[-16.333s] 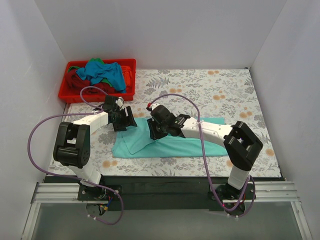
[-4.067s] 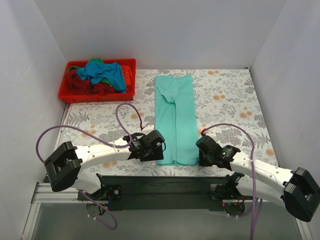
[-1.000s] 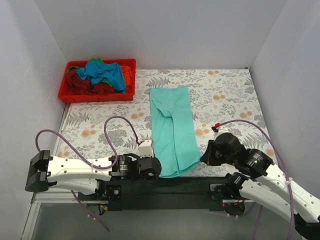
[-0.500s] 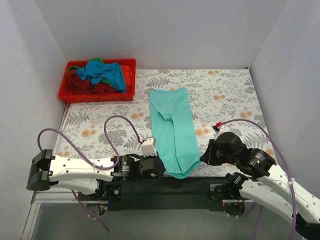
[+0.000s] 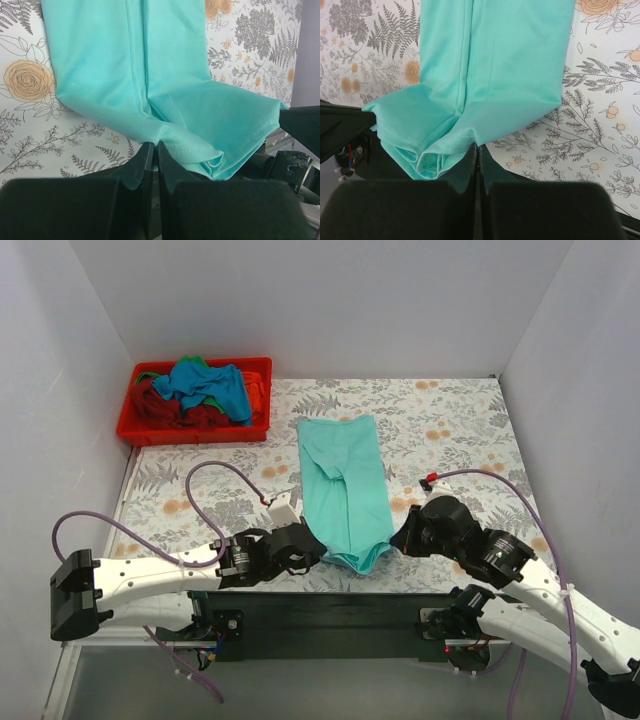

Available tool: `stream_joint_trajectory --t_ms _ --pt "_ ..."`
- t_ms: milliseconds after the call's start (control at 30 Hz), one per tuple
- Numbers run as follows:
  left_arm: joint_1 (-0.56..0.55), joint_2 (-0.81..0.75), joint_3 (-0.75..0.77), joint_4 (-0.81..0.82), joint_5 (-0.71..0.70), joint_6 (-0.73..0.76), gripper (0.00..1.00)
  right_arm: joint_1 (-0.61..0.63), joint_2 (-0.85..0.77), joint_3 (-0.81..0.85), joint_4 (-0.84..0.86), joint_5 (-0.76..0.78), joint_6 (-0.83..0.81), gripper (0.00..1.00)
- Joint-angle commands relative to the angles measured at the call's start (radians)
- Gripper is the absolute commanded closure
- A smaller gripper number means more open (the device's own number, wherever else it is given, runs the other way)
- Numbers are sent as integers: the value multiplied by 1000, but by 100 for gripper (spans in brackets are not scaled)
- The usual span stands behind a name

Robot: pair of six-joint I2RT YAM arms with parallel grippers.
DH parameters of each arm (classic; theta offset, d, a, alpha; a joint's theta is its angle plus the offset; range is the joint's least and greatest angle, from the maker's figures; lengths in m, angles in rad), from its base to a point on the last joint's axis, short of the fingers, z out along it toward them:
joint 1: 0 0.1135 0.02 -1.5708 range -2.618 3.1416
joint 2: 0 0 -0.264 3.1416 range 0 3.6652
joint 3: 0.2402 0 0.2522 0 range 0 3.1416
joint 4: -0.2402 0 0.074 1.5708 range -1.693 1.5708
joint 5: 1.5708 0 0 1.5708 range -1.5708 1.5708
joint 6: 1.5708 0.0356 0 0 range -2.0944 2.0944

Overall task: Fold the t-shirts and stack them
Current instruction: Fold the tshirt

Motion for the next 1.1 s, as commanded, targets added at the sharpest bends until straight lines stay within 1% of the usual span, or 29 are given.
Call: stream_joint_trajectory --t_ms 0,233,533,800,900,1067 --pt "35 -38 -19 49 5 53 100 -1 14 -10 106 78 20 99" --pt "112 -41 -32 115 18 117 100 1 106 31 164 145 3 99" --pt "227 -27 -46 187 50 157 100 -1 155 65 246 259 14 99" --pt "326 12 -38 261 117 200 100 -4 251 131 270 349 -16 99" --pt "355 28 -27 276 133 216 100 -7 277 152 283 377 -34 99" --pt "409 45 -23 307 169 239 100 -31 332 185 299 382 -72 99"
